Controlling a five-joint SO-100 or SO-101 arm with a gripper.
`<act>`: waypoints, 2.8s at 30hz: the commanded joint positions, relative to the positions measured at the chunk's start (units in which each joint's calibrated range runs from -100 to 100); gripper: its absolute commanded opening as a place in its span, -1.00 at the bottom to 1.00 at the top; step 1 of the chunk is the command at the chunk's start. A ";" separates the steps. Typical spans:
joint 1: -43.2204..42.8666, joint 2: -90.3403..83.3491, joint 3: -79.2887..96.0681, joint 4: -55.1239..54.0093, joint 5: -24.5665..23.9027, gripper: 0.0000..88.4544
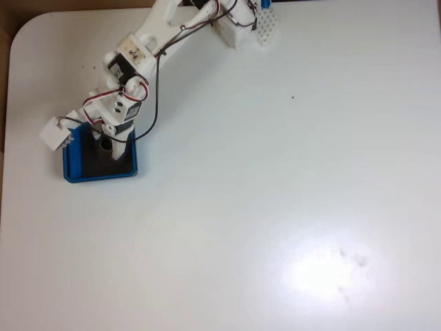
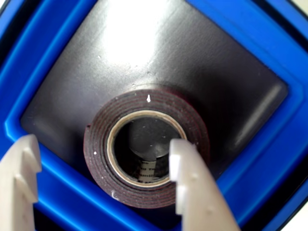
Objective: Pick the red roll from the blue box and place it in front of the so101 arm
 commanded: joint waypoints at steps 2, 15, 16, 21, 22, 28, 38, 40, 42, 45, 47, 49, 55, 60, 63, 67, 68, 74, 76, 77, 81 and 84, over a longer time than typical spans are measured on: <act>-0.16 -0.47 -2.96 0.54 -0.61 -0.43; -0.56 4.13 -3.14 0.46 0.00 -0.43; -1.04 4.71 -3.32 0.46 0.00 -0.43; -1.53 6.72 -3.50 0.37 0.00 -0.43; -1.53 6.72 -3.50 0.29 0.00 -0.43; -1.43 6.55 -3.50 0.37 0.00 -0.45; -1.43 6.30 -3.50 0.37 0.00 -0.81; -1.43 6.30 -3.50 0.37 0.00 -0.91; -1.43 6.22 -3.50 0.37 0.00 -0.98; -1.43 6.13 -3.50 0.29 0.00 -0.99; -1.43 6.05 -3.59 -0.04 0.00 -0.99; -1.43 5.05 -3.59 -0.12 0.00 -0.99; -1.43 -3.48 -3.32 0.37 0.00 -0.99; -1.43 -12.85 -3.05 0.46 0.00 -0.99; -2.41 -17.61 -2.96 0.54 0.18 -0.99; -7.59 -21.79 -2.79 1.94 0.27 -0.99; -9.06 -22.46 -2.79 3.43 0.27 -0.99; -20.29 -25.56 -2.87 21.66 0.27 -0.99; -24.20 -25.47 -2.87 28.18 0.27 -0.99; -26.06 -25.30 -2.87 31.07 0.27 -0.99; -32.70 -25.47 -2.79 39.40 0.27 -0.99; -38.66 -25.64 -2.70 41.30 0.27 -0.99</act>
